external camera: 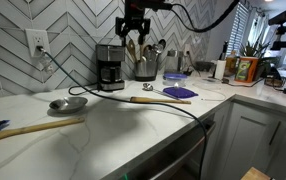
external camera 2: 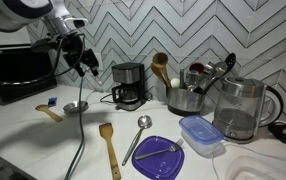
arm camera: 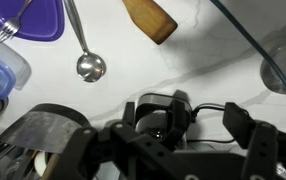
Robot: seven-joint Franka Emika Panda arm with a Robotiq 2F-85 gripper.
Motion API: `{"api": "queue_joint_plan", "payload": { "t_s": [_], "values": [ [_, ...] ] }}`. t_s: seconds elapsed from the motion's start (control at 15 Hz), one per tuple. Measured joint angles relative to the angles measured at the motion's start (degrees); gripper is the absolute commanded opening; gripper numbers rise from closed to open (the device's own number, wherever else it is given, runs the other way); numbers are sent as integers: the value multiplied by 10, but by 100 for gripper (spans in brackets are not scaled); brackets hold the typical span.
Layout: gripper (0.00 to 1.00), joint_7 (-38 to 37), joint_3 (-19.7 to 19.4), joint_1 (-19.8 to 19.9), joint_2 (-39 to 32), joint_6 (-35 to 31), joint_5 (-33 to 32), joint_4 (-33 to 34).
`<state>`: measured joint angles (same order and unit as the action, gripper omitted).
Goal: Pick up the coffee jar and slot it into the coffee machine
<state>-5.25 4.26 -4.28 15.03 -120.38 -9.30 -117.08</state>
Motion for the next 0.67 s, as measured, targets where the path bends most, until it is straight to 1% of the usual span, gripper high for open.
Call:
{"api": "queue_joint_plan", "payload": {
  "t_s": [0.2,0.4,0.67],
  "values": [
    [100,0,-1,11,71,-44,-6,-63],
    [100,6,-3,18,126,-71,-4,-112],
    [100,8,-2,18,130,-73,-4,-114]
  ]
}}
